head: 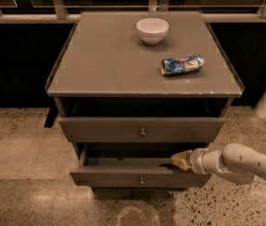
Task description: Open middle drawer
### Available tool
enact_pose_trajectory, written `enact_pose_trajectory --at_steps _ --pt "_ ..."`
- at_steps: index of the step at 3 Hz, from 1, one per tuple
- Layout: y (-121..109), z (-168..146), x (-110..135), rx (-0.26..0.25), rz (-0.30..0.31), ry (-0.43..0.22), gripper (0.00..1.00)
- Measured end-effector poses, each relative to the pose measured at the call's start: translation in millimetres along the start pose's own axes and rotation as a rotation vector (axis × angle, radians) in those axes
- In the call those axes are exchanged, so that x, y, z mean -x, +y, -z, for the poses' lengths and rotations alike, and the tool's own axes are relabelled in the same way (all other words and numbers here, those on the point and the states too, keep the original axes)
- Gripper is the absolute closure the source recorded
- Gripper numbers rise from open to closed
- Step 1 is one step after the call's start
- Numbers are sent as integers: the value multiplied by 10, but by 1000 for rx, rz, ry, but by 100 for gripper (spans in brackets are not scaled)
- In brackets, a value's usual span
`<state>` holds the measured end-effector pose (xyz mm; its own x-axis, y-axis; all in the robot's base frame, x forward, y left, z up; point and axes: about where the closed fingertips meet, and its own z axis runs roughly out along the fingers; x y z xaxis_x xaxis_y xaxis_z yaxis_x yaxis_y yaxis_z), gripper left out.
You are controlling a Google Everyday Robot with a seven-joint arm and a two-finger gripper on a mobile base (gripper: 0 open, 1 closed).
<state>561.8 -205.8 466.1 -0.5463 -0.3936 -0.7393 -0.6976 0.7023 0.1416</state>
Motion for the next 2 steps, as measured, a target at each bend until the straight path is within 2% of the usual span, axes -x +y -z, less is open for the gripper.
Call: enact_pose_trajectory --at_steps 1,2 --pt "-7 0 7 -1 0 -1 100" --pt "-26 -114 -169 -20 -43 17 100"
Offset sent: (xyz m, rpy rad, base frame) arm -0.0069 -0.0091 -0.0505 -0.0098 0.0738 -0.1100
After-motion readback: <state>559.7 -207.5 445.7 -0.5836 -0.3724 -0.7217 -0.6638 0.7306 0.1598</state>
